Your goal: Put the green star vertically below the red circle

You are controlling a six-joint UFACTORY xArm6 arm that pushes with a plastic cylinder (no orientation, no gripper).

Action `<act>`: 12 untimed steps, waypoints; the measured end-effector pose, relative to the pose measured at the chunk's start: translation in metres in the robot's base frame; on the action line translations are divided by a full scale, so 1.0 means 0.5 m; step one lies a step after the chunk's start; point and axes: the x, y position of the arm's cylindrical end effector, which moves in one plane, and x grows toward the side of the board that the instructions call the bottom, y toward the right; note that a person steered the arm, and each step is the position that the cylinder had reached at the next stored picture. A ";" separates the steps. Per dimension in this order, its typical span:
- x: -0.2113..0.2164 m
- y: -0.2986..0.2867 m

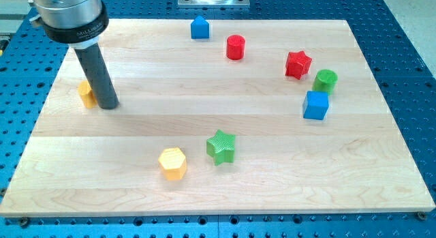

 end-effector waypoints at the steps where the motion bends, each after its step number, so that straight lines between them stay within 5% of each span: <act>1: 0.053 0.049; 3: 0.200 0.323; 6: 0.138 0.467; 7: 0.221 0.665; 8: 0.340 0.594; 10: 0.226 0.478; 11: 0.252 0.508; 12: 0.248 0.692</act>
